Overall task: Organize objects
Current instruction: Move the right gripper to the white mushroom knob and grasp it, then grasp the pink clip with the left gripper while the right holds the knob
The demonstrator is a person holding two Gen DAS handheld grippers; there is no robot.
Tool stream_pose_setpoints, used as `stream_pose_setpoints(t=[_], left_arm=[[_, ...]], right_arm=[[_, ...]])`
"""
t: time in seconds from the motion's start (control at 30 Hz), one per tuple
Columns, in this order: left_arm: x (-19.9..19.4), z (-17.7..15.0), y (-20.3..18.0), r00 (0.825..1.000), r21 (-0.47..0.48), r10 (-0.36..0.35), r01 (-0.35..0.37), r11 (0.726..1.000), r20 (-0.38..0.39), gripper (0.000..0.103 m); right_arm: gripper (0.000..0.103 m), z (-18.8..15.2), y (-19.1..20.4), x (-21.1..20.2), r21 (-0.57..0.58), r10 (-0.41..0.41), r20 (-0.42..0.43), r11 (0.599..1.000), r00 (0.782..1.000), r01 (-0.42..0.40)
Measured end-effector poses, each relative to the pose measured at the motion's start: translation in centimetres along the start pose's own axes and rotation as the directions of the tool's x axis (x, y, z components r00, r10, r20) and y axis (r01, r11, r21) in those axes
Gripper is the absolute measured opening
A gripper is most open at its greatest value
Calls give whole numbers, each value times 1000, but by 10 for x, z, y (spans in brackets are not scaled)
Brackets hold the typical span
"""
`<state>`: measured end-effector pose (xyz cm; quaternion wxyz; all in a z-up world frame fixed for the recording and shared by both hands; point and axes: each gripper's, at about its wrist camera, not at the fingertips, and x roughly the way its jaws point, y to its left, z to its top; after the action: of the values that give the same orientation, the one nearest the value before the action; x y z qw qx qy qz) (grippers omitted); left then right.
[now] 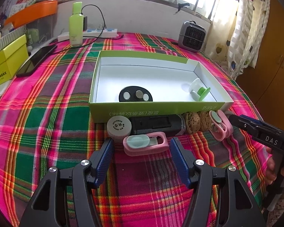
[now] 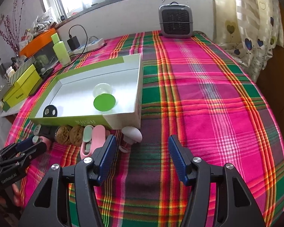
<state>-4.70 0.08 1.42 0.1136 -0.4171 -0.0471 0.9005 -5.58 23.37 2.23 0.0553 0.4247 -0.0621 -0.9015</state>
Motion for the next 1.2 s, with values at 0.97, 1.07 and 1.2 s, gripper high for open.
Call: stream_pose_setpoints(t=[0.97, 1.07, 1.2], left_arm=[[-18, -12, -13, 989, 42, -145, 145, 989, -2, 61], [-14, -5, -5, 991, 30, -131, 131, 991, 12, 61], [-7, 1, -3, 991, 25, -132, 132, 991, 9, 61]], right_arm=[[23, -3, 9, -3, -81, 10, 9, 997, 1000, -9], [23, -6, 8, -9, -77, 16, 19, 997, 1000, -15], [23, -9, 7, -18, -67, 30, 36, 997, 999, -27]])
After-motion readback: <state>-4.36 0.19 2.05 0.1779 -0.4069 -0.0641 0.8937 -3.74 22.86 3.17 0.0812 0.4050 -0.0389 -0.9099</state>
